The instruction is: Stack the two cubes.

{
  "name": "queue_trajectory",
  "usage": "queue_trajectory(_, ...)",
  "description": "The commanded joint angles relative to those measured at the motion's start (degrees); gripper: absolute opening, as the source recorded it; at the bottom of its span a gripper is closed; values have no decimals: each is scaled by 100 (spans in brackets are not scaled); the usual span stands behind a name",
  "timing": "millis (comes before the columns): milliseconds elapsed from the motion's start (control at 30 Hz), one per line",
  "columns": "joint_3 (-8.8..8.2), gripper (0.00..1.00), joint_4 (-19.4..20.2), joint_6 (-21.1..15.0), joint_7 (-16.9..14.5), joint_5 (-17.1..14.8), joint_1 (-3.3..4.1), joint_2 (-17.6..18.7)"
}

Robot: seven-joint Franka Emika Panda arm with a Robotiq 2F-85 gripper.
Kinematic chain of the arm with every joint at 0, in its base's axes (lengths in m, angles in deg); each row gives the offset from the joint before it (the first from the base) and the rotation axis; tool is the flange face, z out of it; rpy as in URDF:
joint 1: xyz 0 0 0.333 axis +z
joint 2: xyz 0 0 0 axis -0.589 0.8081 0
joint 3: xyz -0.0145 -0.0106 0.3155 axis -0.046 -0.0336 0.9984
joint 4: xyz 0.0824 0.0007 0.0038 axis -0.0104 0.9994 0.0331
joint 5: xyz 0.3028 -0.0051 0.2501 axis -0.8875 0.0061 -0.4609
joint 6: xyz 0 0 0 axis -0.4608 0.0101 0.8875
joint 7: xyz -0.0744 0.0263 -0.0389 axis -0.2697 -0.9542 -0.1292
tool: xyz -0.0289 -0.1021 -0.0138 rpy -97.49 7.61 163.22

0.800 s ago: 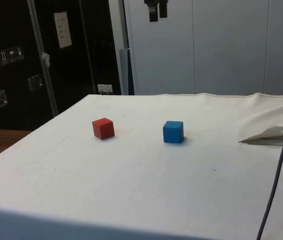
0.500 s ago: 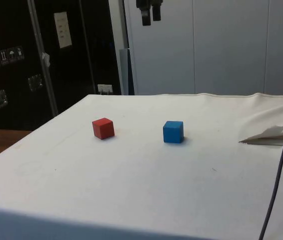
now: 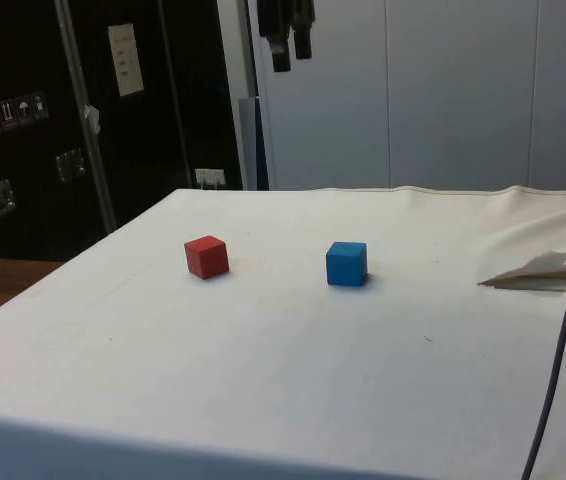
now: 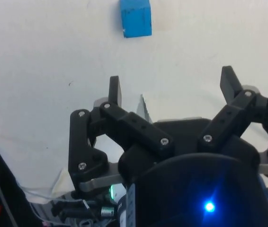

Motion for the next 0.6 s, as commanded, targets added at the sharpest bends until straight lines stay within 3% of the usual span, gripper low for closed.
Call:
queue_trajectory(0,29,100,149,-132,80,63,0,-103)
queue_trajectory(167,57,100,350,-252,52,11,0,-160)
queue_trajectory(233,109,100,561,-521,155,52,6,-201)
queue_trajectory(433,206,100,945,-945,246,46,6,-235)
queue_trajectory(467,178,100,848,-814,178,11,6,-201)
queue_trajectory(567,235,100,1106,-1129,275,40,11,-241)
